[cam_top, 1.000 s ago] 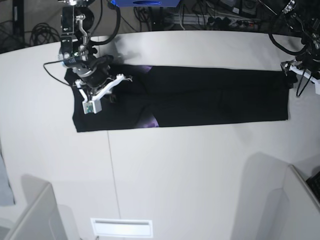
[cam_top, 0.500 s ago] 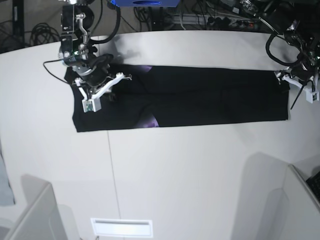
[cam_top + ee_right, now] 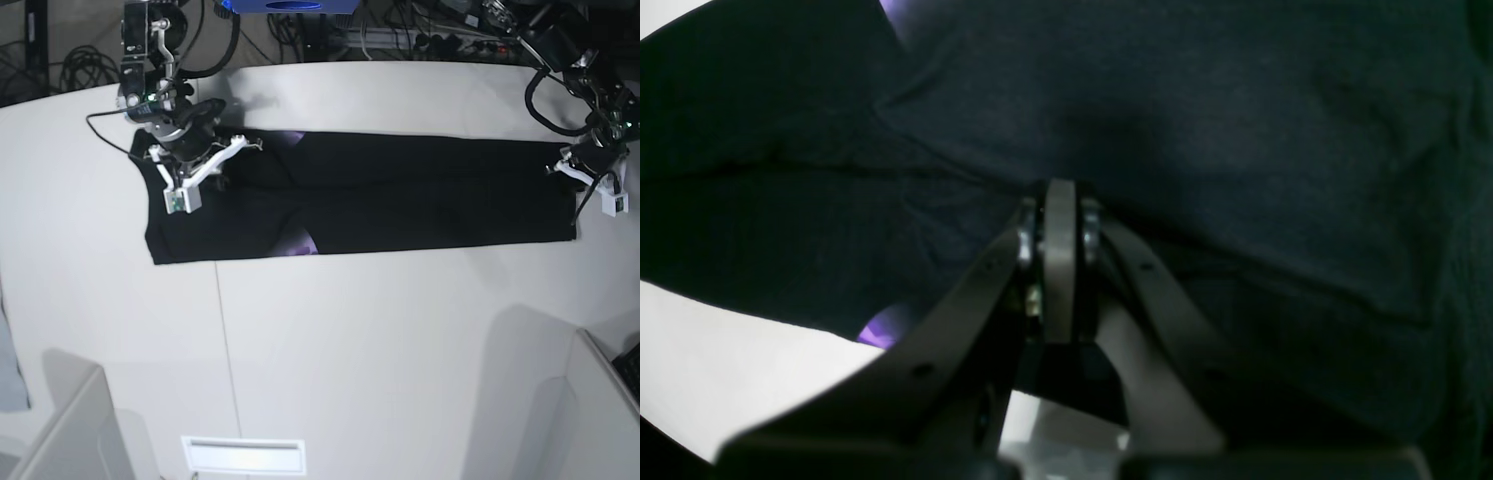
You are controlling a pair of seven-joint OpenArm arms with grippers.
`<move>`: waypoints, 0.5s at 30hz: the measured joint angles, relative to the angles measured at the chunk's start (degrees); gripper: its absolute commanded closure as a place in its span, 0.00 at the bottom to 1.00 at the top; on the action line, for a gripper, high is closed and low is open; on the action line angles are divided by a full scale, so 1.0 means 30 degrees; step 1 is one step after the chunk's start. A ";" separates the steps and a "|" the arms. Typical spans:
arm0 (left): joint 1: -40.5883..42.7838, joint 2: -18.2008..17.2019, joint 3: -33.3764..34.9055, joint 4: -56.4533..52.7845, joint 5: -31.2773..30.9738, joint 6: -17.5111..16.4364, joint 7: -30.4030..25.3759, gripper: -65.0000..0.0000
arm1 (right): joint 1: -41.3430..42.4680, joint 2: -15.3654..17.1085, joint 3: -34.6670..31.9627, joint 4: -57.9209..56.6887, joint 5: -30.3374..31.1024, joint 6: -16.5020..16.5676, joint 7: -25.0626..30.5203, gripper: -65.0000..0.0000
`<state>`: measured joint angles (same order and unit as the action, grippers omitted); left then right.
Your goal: Fold the T-shirt properly
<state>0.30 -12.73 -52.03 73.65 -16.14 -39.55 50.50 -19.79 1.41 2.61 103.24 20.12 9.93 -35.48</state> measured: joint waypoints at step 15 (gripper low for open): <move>0.0787 -0.1639 -0.0087 0.1938 0.0379 -0.0124 0.0940 1.00 | -0.2310 -0.0058 0.0000 0.2659 0.0073 0.0029 0.0007 1.00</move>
<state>2.66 -17.65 -52.29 79.46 -15.00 -39.92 53.32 -26.72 1.23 2.61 111.22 20.34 10.02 -35.46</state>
